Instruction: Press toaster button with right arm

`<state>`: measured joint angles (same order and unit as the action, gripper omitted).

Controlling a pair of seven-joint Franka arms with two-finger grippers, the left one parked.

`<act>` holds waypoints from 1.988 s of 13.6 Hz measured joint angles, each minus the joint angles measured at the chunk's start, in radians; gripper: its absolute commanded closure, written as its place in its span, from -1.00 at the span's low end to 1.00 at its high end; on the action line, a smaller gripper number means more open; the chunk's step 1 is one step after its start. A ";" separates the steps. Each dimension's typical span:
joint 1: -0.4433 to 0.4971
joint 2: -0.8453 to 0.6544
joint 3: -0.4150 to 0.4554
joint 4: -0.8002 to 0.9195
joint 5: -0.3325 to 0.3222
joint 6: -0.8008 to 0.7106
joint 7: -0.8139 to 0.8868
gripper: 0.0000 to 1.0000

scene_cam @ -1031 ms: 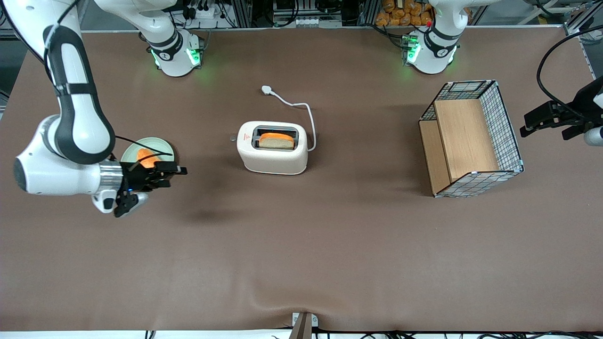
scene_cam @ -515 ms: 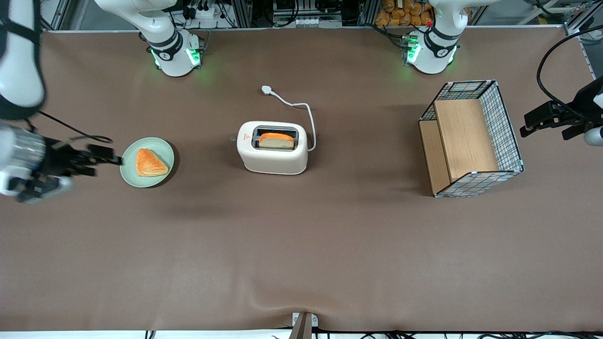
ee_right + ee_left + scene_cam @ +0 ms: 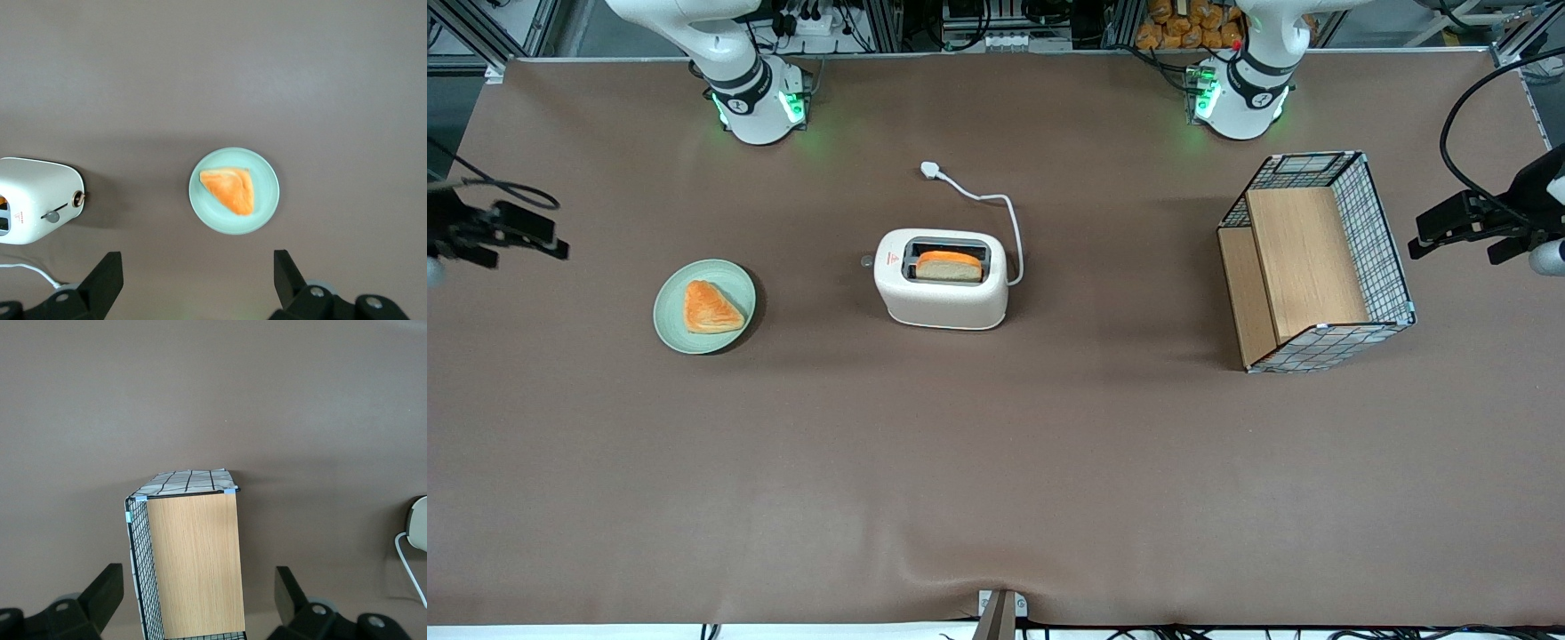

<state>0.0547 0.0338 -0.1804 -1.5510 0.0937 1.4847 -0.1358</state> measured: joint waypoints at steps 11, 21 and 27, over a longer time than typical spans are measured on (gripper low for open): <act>-0.086 -0.015 0.149 0.051 -0.037 -0.112 0.225 -1.00; -0.094 -0.015 0.147 0.080 -0.045 -0.134 0.202 -1.00; -0.096 -0.015 0.144 0.081 -0.051 -0.122 0.123 -1.00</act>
<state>-0.0418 0.0185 -0.0364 -1.4697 0.0431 1.3629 -0.0124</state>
